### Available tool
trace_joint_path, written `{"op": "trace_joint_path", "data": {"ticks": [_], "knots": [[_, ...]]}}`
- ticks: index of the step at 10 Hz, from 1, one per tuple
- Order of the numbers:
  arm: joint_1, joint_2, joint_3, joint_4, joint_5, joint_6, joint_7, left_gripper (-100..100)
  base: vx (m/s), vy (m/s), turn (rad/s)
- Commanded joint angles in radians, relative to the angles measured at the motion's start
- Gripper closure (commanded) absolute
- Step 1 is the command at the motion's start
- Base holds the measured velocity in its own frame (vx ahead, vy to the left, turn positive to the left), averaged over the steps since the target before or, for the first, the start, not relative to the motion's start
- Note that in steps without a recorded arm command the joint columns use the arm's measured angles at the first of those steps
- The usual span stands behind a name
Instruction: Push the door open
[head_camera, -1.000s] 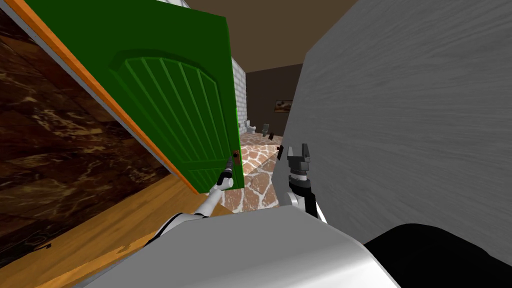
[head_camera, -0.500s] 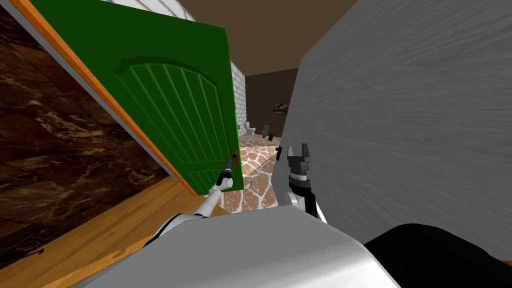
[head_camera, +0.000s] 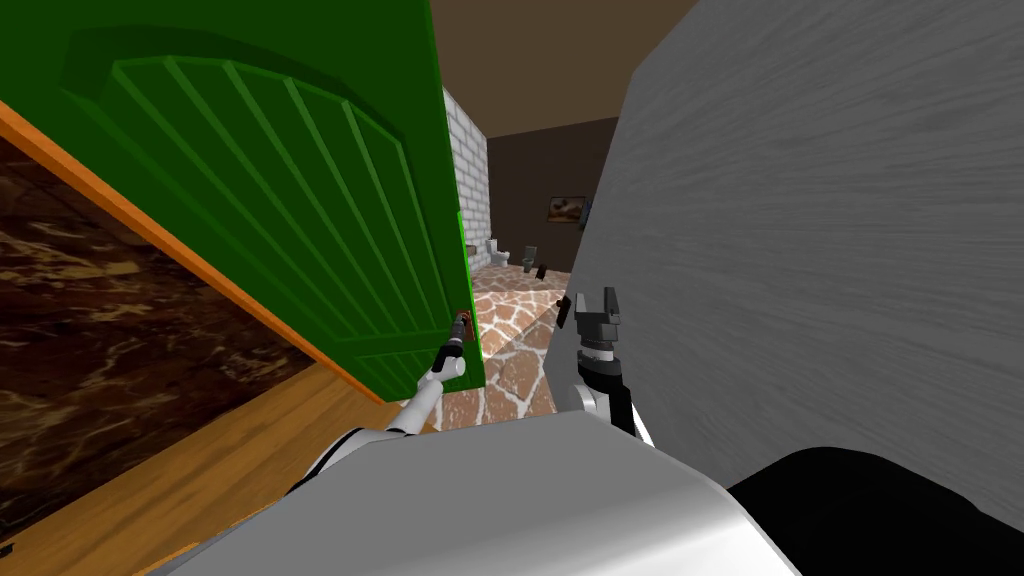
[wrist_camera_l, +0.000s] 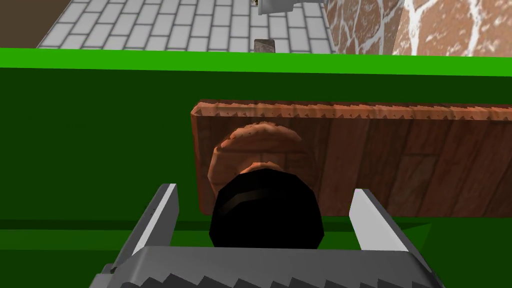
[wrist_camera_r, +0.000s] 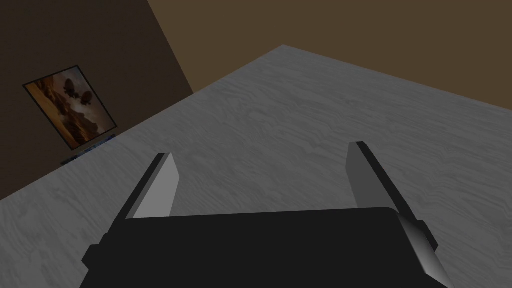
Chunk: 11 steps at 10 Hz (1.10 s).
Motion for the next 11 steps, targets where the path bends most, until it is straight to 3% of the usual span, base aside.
{"op": "trace_joint_path", "data": {"ticks": [1,6,7,11], "knots": [[0.000,0.000,0.000,0.000,0.000,0.001,0.000,100,-0.013,0.000,0.006],[0.000,0.000,0.000,0.000,0.000,0.001,0.000,100,-0.022,0.000,0.000],[-0.005,0.010,0.021,0.014,0.020,-0.013,-0.027,100,0.094,-0.001,-0.021],[-0.021,0.021,0.058,0.034,0.055,-0.041,-0.075,100,0.175,-0.015,-0.009]]}}
